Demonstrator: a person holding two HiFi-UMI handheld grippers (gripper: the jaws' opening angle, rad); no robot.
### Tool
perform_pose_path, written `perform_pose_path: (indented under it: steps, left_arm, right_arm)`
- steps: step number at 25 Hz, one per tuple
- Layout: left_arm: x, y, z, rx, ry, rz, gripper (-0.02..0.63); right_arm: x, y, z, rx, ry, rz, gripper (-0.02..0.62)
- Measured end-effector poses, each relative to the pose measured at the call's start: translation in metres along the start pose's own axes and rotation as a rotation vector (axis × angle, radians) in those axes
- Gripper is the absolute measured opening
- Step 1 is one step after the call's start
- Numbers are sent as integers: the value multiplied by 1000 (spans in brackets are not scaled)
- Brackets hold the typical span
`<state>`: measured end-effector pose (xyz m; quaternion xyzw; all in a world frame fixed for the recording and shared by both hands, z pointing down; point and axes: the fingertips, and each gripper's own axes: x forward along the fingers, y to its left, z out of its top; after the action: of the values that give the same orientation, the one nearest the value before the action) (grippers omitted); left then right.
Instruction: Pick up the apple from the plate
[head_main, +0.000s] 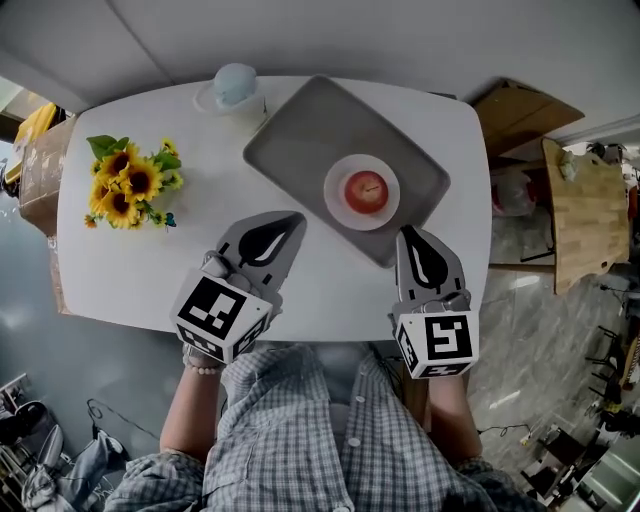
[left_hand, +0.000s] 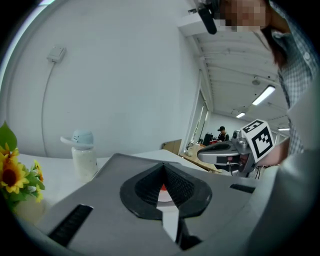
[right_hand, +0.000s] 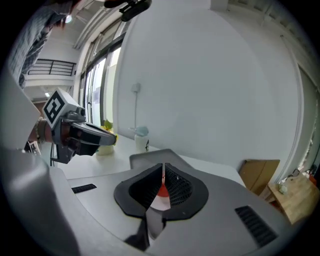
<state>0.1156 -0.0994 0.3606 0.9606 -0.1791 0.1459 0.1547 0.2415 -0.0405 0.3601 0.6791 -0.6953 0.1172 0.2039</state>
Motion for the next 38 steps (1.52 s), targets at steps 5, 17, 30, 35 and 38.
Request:
perform_pose_path:
  steps: [5, 17, 30, 35, 38]
  left_arm:
    - [27, 13, -17, -50, 67, 34, 11]
    - [85, 43, -74, -166, 303, 107, 11]
    - [120, 49, -114, -266, 492, 101, 91]
    - [127, 54, -121, -337, 530, 122, 94]
    - [130, 58, -125, -398, 556, 129, 94]
  right_arm:
    - [25, -22, -31, 101, 97, 41, 31]
    - [73, -55, -82, 154, 258, 50, 32]
    - [100, -55, -125, 324, 425, 147, 41]
    - [106, -53, -133, 356, 477, 174, 81]
    - [109, -52, -137, 373, 511, 184, 81]
